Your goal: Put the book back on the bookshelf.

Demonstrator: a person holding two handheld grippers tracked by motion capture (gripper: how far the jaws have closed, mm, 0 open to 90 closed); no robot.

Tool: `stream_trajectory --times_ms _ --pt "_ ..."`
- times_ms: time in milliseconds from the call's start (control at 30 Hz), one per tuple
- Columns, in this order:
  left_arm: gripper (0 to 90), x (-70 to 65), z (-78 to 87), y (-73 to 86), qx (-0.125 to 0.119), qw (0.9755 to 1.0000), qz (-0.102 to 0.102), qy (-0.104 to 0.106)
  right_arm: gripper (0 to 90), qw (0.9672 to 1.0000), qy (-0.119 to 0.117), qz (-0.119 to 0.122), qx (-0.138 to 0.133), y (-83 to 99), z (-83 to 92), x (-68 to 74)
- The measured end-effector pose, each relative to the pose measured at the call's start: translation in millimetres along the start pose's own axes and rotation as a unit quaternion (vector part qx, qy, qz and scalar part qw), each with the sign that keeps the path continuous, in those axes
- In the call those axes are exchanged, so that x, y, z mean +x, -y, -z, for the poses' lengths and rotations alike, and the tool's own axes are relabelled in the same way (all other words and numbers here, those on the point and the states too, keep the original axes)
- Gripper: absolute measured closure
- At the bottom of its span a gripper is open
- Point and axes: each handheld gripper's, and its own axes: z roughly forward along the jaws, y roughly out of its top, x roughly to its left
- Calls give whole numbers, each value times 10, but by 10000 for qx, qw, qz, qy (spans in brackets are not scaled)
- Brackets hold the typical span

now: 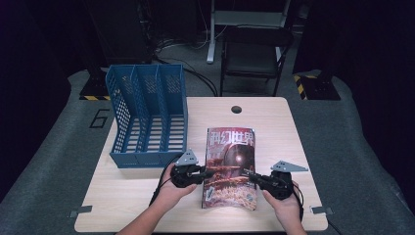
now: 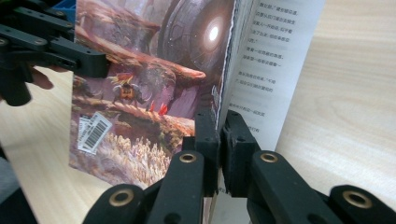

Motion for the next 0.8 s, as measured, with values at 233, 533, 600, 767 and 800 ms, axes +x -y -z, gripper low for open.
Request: stream_trajectory --times_ms 233,533,600,767,800 --pt "747 -52 52 -28 -112 9995 -205 -198 865 9990 242 315 -196 -38 -2 111" --pt "745 -92 190 21 -210 9971 -473 -562 863 9975 208 568 -356 -116 -114 205" --pt "745 -100 215 43 -264 9964 -471 -654 862 9977 168 561 -339 -138 -156 225" --pt "746 -94 278 117 -251 9936 -512 -977 860 9982 -30 509 -308 -193 -264 230" --pt "747 -88 281 135 -261 9924 -508 -1092 859 9982 -97 506 -302 -200 -283 227"
